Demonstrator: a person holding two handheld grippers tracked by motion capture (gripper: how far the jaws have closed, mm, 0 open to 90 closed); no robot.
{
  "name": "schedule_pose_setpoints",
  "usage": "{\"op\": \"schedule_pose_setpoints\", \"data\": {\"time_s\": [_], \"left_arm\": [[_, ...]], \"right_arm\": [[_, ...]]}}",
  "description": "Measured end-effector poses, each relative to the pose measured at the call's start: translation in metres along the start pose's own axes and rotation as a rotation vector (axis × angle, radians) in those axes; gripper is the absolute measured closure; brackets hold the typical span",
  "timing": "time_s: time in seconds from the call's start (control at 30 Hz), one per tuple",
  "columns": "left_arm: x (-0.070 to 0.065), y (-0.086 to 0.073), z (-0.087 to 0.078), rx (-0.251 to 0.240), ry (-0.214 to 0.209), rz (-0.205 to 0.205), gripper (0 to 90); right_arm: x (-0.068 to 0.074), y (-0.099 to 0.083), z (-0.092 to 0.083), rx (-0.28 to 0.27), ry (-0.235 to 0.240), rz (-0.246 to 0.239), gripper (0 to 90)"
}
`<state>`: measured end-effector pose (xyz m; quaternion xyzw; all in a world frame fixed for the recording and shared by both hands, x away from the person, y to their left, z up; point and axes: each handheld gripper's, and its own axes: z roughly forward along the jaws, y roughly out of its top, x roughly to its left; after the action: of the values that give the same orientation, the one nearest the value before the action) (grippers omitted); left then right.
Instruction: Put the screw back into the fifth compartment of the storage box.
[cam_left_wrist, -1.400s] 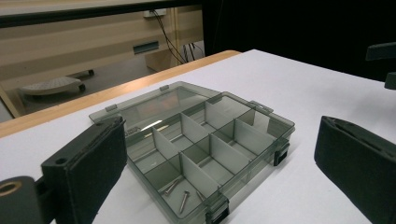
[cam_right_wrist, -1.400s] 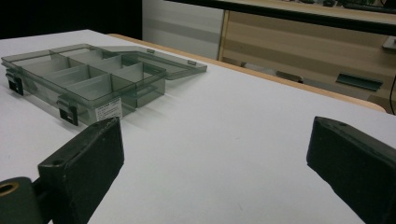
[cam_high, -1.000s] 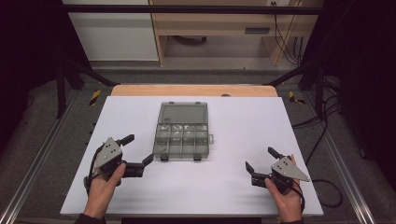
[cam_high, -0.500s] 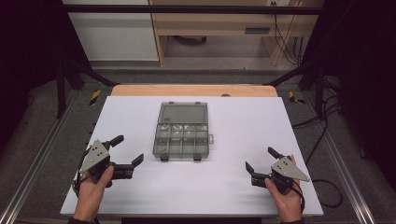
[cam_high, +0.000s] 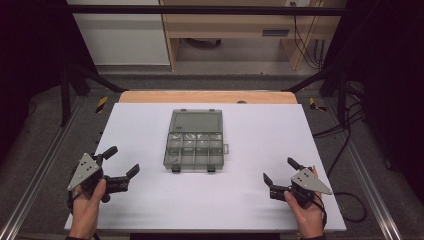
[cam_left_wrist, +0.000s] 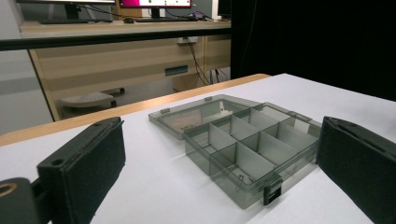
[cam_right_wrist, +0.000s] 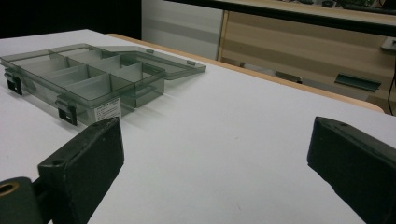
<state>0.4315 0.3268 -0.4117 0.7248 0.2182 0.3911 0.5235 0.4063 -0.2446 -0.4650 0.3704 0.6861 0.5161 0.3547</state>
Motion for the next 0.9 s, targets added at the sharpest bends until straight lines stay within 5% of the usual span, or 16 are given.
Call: {"op": "schedule_pose_setpoints", "data": {"time_s": [0.23,0.9], "left_arm": [[0.002,-0.013,-0.003,-0.001,0.017,-0.029,1.4],[-0.006,-0.031,0.001,-0.002,0.011,-0.011,1.4]], "right_arm": [[0.000,0.000,0.000,-0.002,-0.001,-0.001,3.7],[0.000,0.002,-0.003,-0.010,0.001,-0.005,3.5]]}}
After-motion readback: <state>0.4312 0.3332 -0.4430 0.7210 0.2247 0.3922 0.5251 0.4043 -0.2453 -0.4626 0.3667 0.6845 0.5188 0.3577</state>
